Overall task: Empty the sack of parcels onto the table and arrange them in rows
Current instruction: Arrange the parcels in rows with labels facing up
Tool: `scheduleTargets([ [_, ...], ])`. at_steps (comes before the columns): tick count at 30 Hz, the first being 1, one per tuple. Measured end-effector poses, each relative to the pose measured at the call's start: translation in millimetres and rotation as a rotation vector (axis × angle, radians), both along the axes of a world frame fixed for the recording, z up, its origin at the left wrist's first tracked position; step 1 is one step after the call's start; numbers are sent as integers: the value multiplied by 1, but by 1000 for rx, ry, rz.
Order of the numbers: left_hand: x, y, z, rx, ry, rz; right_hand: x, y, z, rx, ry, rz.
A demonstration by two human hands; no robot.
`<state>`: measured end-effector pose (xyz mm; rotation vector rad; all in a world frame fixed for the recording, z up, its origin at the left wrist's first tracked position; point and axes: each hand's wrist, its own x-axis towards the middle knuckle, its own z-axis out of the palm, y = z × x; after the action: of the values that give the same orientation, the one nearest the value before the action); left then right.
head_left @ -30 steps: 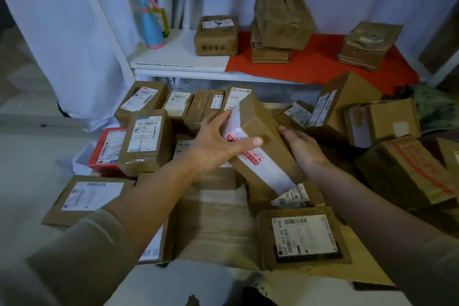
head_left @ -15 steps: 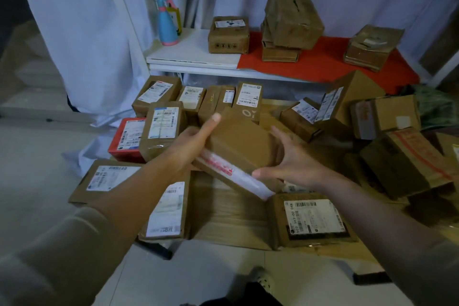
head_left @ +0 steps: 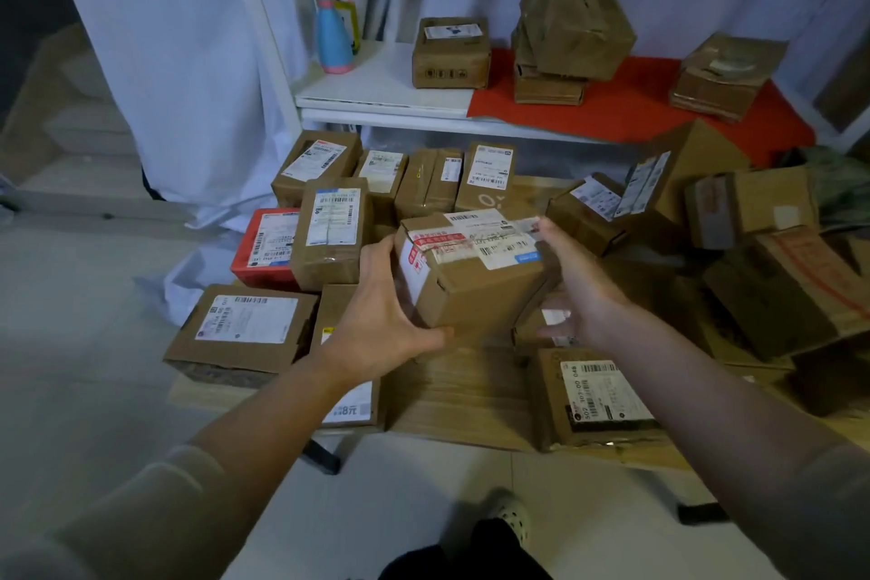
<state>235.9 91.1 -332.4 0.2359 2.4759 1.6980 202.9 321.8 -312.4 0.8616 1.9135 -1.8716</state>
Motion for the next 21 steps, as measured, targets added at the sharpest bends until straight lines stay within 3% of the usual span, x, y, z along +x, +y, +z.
scheduleTargets([
  [5, 17, -1, -19, -75, -11, -5, 5, 1, -17, -201, -83, 27],
  [10, 24, -7, -17, -35, -234, -146, 9, 4, -29, -67, -39, 27],
  [13, 20, -6, -13, -74, -310, -128, 10, 4, -34, -5, -38, 38],
  [21, 28, 26, -18, -636, -258, -172, 11, -8, -46, 65, -5, 168],
])
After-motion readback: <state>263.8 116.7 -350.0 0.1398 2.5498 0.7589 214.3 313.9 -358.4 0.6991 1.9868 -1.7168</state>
